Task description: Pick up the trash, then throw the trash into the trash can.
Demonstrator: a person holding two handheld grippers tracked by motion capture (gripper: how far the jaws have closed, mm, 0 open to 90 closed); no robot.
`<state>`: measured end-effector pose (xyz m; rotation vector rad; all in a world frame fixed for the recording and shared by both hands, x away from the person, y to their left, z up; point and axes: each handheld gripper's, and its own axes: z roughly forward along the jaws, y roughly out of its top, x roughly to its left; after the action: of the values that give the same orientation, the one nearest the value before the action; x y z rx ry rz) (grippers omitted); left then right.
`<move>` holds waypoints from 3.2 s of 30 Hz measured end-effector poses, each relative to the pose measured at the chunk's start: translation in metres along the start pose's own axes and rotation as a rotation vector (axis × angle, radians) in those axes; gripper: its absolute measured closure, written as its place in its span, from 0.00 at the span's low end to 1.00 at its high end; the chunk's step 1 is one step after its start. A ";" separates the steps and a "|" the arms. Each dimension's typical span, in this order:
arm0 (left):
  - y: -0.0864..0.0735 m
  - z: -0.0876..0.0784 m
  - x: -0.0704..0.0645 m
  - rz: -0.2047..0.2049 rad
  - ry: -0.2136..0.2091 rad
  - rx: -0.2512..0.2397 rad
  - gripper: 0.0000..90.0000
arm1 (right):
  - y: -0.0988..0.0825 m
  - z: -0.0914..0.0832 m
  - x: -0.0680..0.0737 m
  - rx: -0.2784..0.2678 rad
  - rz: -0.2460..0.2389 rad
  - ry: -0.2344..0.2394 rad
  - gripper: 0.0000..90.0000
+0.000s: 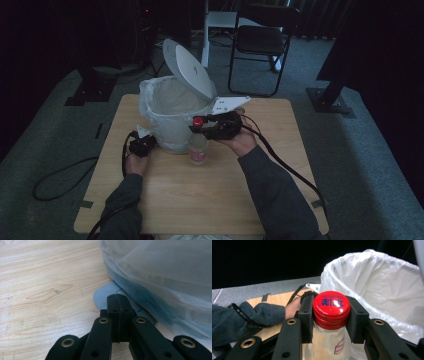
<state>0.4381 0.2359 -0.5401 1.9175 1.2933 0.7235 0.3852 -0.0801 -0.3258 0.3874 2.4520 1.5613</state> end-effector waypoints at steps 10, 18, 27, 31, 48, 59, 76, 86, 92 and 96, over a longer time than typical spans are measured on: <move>0.000 0.000 0.000 0.001 0.000 0.002 1.00 | 0.007 0.005 -0.001 -0.003 -0.006 0.020 0.69; 0.000 0.000 0.000 0.001 0.000 0.001 1.00 | 0.010 0.007 -0.007 -0.011 0.017 0.032 0.69; 0.000 0.000 0.000 0.001 -0.001 0.003 1.00 | 0.032 0.012 -0.008 -0.015 -0.003 0.042 0.69; 0.000 0.000 0.000 0.001 -0.001 0.003 1.00 | 0.043 0.016 -0.008 -0.027 -0.006 0.054 0.69; 0.000 -0.001 0.000 0.007 0.000 0.007 1.00 | 0.098 0.036 -0.002 -0.050 -0.041 0.117 0.69; 0.000 0.000 0.000 0.000 0.003 0.003 1.00 | 0.132 0.049 0.000 -0.084 -0.030 0.169 0.69; 0.000 0.000 0.000 -0.001 0.002 0.001 1.00 | 0.177 0.062 -0.005 -0.094 -0.016 0.167 0.69; 0.000 0.000 0.000 -0.003 0.001 0.002 1.00 | 0.201 0.067 -0.009 -0.082 -0.016 0.141 0.69; 0.000 0.000 0.000 -0.004 0.001 0.001 1.00 | 0.214 0.067 -0.011 -0.092 -0.005 0.137 0.69; 0.000 0.000 0.000 -0.003 0.001 0.002 1.00 | 0.224 0.066 -0.013 -0.097 -0.001 0.117 0.69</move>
<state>0.4380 0.2362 -0.5400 1.9165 1.2975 0.7221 0.4424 0.0625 -0.1498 0.2859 2.4480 1.7406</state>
